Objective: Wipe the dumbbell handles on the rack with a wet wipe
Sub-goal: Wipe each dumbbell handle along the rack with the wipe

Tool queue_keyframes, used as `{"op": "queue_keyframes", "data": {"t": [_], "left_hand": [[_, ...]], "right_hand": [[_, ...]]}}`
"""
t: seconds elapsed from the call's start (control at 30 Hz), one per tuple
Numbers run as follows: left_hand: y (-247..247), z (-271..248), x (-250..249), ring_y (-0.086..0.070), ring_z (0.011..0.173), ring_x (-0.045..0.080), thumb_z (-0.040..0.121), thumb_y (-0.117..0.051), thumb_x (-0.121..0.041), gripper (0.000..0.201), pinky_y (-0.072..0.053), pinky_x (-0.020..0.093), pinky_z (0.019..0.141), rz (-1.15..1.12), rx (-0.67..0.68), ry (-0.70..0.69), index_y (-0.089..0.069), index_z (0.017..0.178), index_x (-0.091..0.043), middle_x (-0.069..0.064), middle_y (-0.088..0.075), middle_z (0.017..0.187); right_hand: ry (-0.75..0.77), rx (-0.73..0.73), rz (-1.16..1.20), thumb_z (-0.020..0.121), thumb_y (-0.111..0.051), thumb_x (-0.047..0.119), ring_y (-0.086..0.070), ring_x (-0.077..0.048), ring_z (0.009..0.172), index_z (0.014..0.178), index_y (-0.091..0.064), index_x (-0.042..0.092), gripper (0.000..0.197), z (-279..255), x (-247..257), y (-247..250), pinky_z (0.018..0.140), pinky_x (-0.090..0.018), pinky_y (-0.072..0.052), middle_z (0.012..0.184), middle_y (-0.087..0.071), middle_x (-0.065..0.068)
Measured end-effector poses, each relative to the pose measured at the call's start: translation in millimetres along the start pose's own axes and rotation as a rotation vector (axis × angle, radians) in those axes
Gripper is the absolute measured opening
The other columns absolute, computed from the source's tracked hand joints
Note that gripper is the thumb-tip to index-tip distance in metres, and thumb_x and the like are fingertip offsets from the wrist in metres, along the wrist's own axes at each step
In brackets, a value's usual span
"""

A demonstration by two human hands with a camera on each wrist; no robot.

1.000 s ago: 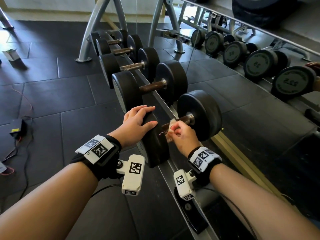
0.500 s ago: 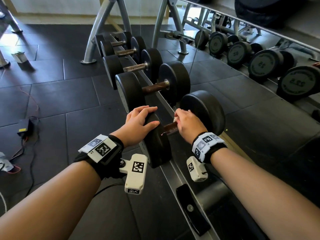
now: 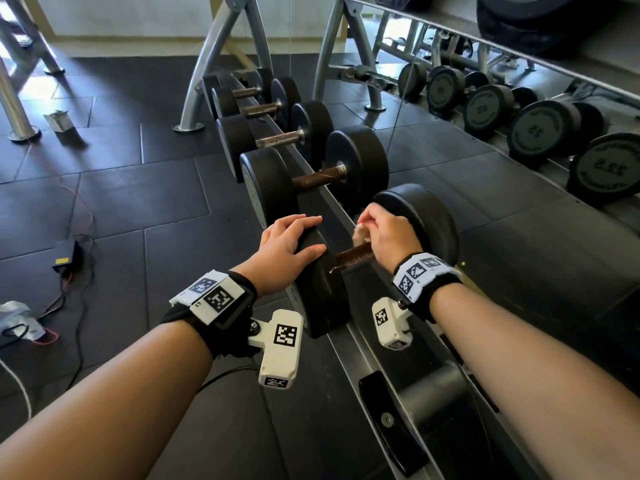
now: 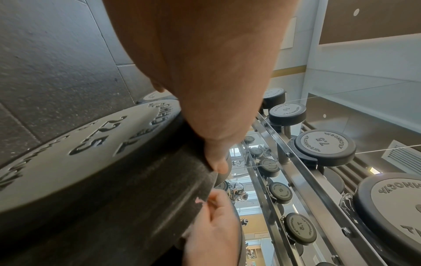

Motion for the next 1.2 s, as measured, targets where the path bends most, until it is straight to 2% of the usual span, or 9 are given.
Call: {"op": "queue_keyframes", "data": {"t": [0.1, 0.23, 0.33, 0.43, 0.6, 0.87, 1.0, 1.13, 1.2], "left_hand": [[-1, 1, 0, -0.009, 0.145, 0.022, 0.099, -0.052, -0.039, 0.054, -0.015, 0.047, 0.118, 0.005, 0.002, 0.002, -0.031, 0.149, -0.040, -0.008, -0.020, 0.155], [-1, 2, 1, -0.010, 0.144, 0.022, 0.099, -0.052, -0.039, 0.054, -0.016, 0.046, 0.118, 0.006, -0.010, -0.002, -0.031, 0.148, -0.041, -0.007, -0.021, 0.154], [-2, 2, 2, -0.010, 0.144, 0.021, 0.099, -0.053, -0.039, 0.054, -0.015, 0.044, 0.118, 0.009, -0.019, -0.005, -0.032, 0.148, -0.041, -0.007, -0.022, 0.153], [-1, 2, 2, -0.011, 0.144, 0.021, 0.099, -0.053, -0.039, 0.054, -0.015, 0.045, 0.118, -0.001, -0.014, -0.004, -0.032, 0.148, -0.040, -0.007, -0.022, 0.153], [1, 0, -2, -0.012, 0.145, 0.024, 0.099, -0.052, -0.039, 0.057, -0.012, 0.054, 0.121, 0.018, -0.015, 0.021, -0.027, 0.150, -0.041, -0.005, -0.023, 0.154], [4, 5, 3, -0.010, 0.149, 0.023, 0.098, -0.052, -0.043, 0.070, 0.007, 0.059, 0.119, 0.075, 0.002, 0.066, -0.010, 0.154, -0.043, -0.002, -0.022, 0.159], [6, 10, 8, -0.008, 0.149, 0.021, 0.096, -0.050, -0.049, 0.072, 0.011, 0.061, 0.118, 0.090, 0.030, 0.046, -0.005, 0.153, -0.047, -0.004, -0.022, 0.158], [14, 22, 14, -0.009, 0.148, 0.020, 0.094, -0.050, -0.055, 0.074, 0.007, 0.061, 0.118, 0.173, 0.119, 0.045, -0.004, 0.152, -0.048, -0.009, -0.023, 0.157], [28, 36, 18, -0.021, 0.145, 0.019, 0.095, -0.049, -0.056, 0.068, 0.000, 0.060, 0.118, 0.173, 0.174, 0.009, -0.012, 0.151, -0.048, -0.016, -0.036, 0.148]], "right_hand": [[0.053, 0.131, -0.248, 0.100, -0.046, 0.014, -0.066, -0.025, 0.078, 0.099, -0.057, 0.023, 0.014, -12, 4, -13, 0.073, -0.037, -0.053, 0.078, -0.063, 0.003], [0.094, 0.165, -0.132, 0.101, -0.048, 0.019, -0.067, -0.022, 0.081, 0.099, -0.061, 0.026, 0.015, -15, 20, -20, 0.079, -0.036, -0.051, 0.085, -0.071, 0.000], [-0.005, 0.229, 0.146, 0.098, -0.056, 0.019, -0.069, -0.012, 0.083, 0.094, -0.066, 0.023, 0.012, -8, 23, -12, 0.076, -0.028, -0.054, 0.086, -0.073, 0.004], [-0.101, 0.017, 0.242, 0.100, -0.052, 0.019, -0.067, -0.003, 0.069, 0.088, -0.063, 0.024, 0.016, 0, 11, 13, 0.059, -0.014, -0.050, 0.074, -0.071, 0.008], [0.068, 0.164, -0.278, 0.097, -0.049, 0.009, -0.068, -0.026, 0.083, 0.101, -0.058, 0.020, 0.014, -19, 18, -7, 0.080, -0.041, -0.054, 0.084, -0.066, 0.004], [-0.142, 0.171, 0.201, 0.095, -0.059, 0.020, -0.068, -0.010, 0.091, 0.085, -0.063, 0.026, 0.013, -8, 26, -10, 0.084, -0.032, -0.054, 0.091, -0.074, 0.006], [-0.173, 0.151, 0.209, 0.095, -0.060, 0.020, -0.067, 0.000, 0.075, 0.082, -0.062, 0.026, 0.015, -7, 21, -8, 0.073, -0.025, -0.052, 0.079, -0.073, 0.010], [-0.208, 0.304, 0.206, 0.094, -0.061, 0.017, -0.069, -0.016, 0.084, 0.087, -0.066, 0.022, 0.010, 15, 36, -1, 0.081, -0.028, -0.054, 0.086, -0.074, -0.005], [-0.223, 0.225, 0.241, 0.096, -0.058, 0.012, -0.066, -0.018, 0.074, 0.085, -0.063, 0.021, 0.015, 39, 44, 9, 0.069, -0.019, -0.050, 0.081, -0.071, -0.013]]}}
Point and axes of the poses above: each hand's wrist, its own z-axis towards the middle knuckle, its own y-axis out of the back of the hand, x = y × z, the point moved 3 cm from there along z, towards the middle knuckle
